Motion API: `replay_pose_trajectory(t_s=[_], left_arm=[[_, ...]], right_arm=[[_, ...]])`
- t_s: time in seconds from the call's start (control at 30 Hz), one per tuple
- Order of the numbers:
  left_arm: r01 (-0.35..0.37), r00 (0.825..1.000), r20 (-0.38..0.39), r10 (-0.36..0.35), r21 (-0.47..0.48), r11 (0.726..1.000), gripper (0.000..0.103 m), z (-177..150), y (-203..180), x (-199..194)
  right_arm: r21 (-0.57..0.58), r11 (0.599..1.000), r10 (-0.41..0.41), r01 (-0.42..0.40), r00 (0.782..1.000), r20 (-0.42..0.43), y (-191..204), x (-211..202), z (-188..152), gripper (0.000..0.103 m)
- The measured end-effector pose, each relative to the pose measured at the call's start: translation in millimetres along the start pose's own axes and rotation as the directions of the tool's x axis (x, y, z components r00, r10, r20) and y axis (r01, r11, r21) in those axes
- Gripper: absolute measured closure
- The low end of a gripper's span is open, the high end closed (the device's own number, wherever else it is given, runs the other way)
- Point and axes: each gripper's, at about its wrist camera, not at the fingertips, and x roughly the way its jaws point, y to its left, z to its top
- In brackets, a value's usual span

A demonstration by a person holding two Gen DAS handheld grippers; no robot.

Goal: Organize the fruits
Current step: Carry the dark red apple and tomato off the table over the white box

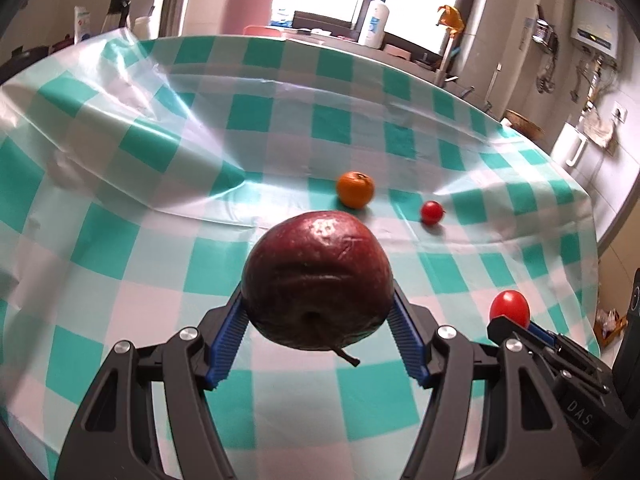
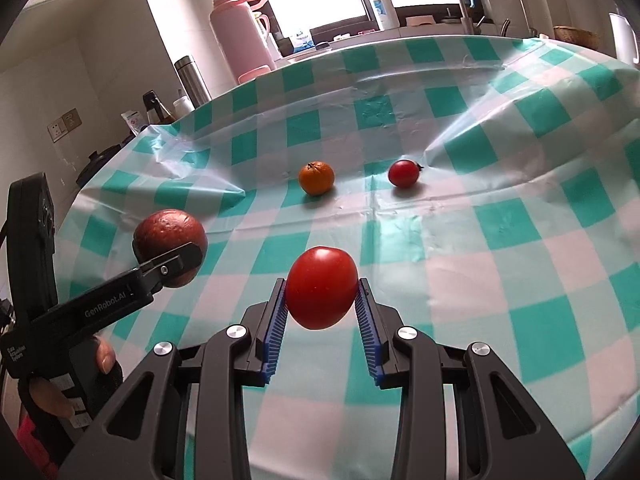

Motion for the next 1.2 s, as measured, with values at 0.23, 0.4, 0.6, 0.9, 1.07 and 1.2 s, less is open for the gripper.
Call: replay_pose_trajectory(t_s=[0.23,0.4,0.6,0.9,1.07,1.2], left_arm=[[0.028,0.999,-0.021,-0.026,0.083,0.996,0.036,-18,-33,-8],[0.056,0.998,-0.037,-0.051,0.151,0.987,0.036,-32,-59,-12],[0.130,0.991,-0.055,-0.120,0.242,0.962,0.036,-54,-98,-23],[0.258,0.965,-0.141,-0.222,0.347,0.901,0.037,-88,-160,-27],[0.319,0.947,-0.182,-0.265,0.428,0.846,0.037,-110,-197,-34],[0.376,0.927,-0.217,-0.307,0.497,0.782,0.036,-129,-226,-43]], right_arm=[[0.008,1.000,-0.016,0.016,1.000,0.020,-20,-33,-17,0.068],[0.022,0.999,-0.026,0.025,0.999,0.034,-38,-56,-34,0.068],[0.026,0.999,-0.026,0.024,0.997,0.067,-61,-86,-58,0.068],[0.082,0.995,-0.059,0.049,0.991,0.117,-105,-134,-96,0.068],[0.132,0.987,-0.109,0.091,0.984,0.138,-130,-160,-116,0.068],[0.185,0.972,-0.172,0.145,0.976,0.137,-156,-183,-135,0.068]])
